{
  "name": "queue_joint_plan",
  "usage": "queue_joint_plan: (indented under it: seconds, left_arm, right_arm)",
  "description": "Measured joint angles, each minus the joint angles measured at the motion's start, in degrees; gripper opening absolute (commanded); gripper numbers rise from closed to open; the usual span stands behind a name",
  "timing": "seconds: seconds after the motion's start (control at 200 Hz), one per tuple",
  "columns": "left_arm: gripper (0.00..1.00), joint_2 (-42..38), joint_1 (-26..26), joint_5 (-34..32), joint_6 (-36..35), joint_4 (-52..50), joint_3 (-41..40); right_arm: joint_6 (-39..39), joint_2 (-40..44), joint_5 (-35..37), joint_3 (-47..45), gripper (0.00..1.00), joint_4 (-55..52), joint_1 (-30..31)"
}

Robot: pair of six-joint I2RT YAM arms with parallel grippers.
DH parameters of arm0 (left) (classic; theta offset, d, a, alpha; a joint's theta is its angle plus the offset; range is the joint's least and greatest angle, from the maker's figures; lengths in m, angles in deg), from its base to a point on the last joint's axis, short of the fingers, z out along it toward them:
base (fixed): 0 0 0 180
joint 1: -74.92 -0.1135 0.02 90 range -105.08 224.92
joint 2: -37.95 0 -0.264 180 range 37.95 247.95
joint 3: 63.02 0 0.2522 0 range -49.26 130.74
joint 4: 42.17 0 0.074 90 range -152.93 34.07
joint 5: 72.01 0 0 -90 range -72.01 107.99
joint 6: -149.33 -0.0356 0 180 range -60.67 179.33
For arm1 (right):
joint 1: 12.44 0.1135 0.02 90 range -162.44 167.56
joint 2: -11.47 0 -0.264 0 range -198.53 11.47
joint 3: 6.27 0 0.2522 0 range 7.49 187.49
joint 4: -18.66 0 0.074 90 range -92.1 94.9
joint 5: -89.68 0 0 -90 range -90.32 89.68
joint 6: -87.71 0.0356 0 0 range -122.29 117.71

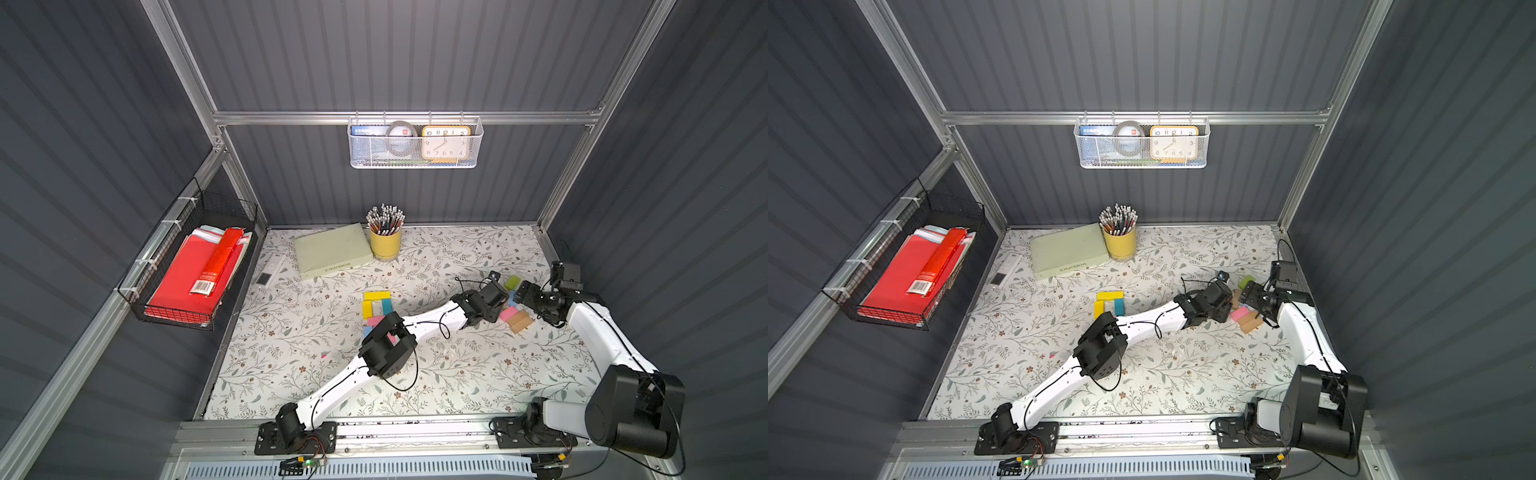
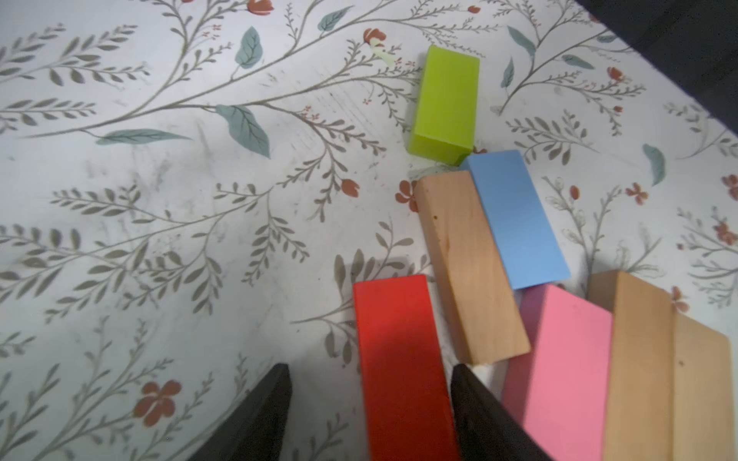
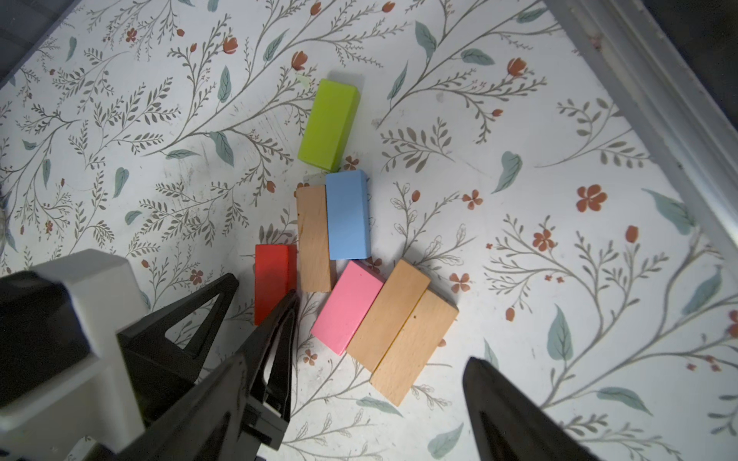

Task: Assemble the number 8 with building blocks
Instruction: Move the building block to the center of the board.

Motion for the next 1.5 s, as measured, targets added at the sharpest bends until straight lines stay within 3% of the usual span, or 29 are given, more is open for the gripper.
queue_joint_plan:
  seconds: [0.165,0.345,0.55,0.765,0.885,0.955,1.115,1.215,1.31,1.501]
  left_arm:
    - [0.4,-4.46,-0.2,-2.71,-2.05,1.84,-8.15]
    - [0.29,-10.6,-1.33,-1.05,-3.61,5.64,-18.88]
    - [0.1,-13.2,-1.9,2.05,-7.28,8.04,-23.5]
    - [0.1,-20.83,-2.84,4.0,-10.03,8.87,-35.1]
    - [0.15,-25.05,-3.91,5.35,-11.91,8.37,-40.89]
    - [0.23,-26.69,-4.72,5.75,-13.07,8.04,-43.12]
    - [0.65,-28.85,-5.75,6.36,-14.95,7.63,-46.03]
    - [0.81,-31.95,-5.88,6.56,-15.23,7.48,-48.74]
    - [0.88,-36.13,-5.95,6.38,-14.88,7.3,-49.99]
    - [0.92,-47.95,-7.85,6.38,-14.71,9.09,-50.38]
  right_arm:
    - [-0.09,-0.04,-1.27,0.0,0.88,0.0,0.0]
    - [-0.42,0.13,-2.71,0.0,0.86,0.02,0.0]
    - [-1.4,1.88,-5.35,-0.02,0.85,0.31,0.42]
    - [-1.92,2.19,-7.48,-0.02,0.85,0.94,3.08]
    - [-2.75,2.19,-9.77,0.0,0.85,1.88,4.92]
    - [-3.45,2.25,-10.84,-0.02,0.85,2.97,6.51]
    - [-7.13,3.52,-12.57,-0.83,0.87,7.37,11.67]
    - [-10.78,6.21,-13.9,-1.79,0.88,9.62,14.82]
    - [-14.1,8.33,-14.97,-2.01,0.88,11.72,16.39]
    - [-23.56,10.32,-17.94,-2.14,0.82,14.88,19.06]
